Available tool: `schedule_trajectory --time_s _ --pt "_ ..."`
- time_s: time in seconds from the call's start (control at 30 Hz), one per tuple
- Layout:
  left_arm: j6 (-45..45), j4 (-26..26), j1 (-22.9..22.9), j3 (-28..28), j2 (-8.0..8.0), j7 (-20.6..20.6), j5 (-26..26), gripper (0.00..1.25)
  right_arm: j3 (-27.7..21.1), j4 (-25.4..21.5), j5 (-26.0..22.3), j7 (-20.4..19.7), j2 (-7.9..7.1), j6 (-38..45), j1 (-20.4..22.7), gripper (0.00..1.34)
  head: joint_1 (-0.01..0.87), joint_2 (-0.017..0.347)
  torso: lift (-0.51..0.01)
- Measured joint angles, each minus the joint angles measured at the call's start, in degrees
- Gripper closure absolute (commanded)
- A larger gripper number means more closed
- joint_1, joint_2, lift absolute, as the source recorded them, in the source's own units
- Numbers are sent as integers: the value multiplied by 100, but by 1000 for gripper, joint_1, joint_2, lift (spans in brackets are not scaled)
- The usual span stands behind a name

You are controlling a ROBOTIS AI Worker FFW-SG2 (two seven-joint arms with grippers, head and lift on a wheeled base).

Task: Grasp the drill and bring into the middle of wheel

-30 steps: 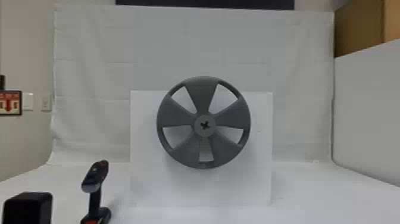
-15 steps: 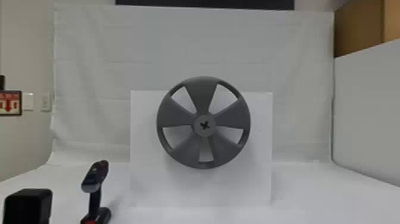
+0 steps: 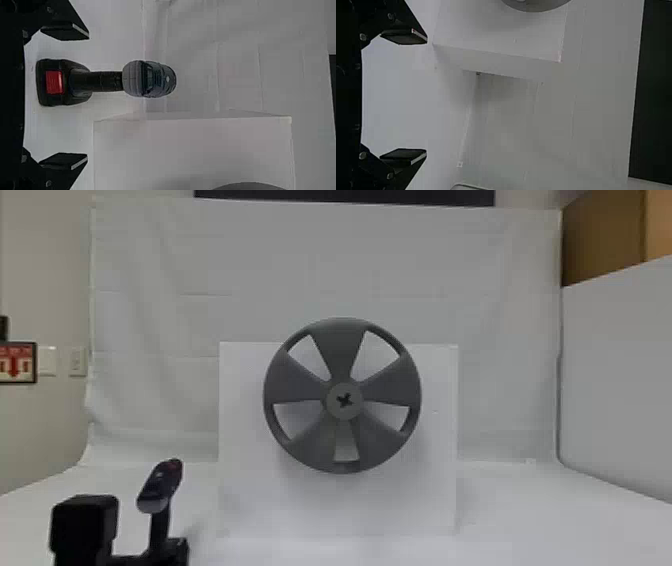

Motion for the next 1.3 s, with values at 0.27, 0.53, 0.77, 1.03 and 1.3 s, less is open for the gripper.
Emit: schedule_trajectory --time_s 0.27,0.53,0.77,1.03,1.3 --pt "-243 544 -318 2 -54 0 21 242 57 28 16 0 -1 0 0 280 0 0 -406" --pt "-403 1033 -606 8 -95 62 9 243 126 53 19 0 -34 10 -11 282 0 0 -406" --pt "-519 1449 -796 10 -166 195 2 243 154 61 19 0 -62 32 -9 280 0 0 -406" --pt "-611 1849 -983 32 -198 250 -39 243 155 62 19 0 -81 46 5 280 0 0 -406" --pt "-703 2101 -1079 73 -206 308 -64 243 158 62 19 0 -107 75 17 280 0 0 -406"
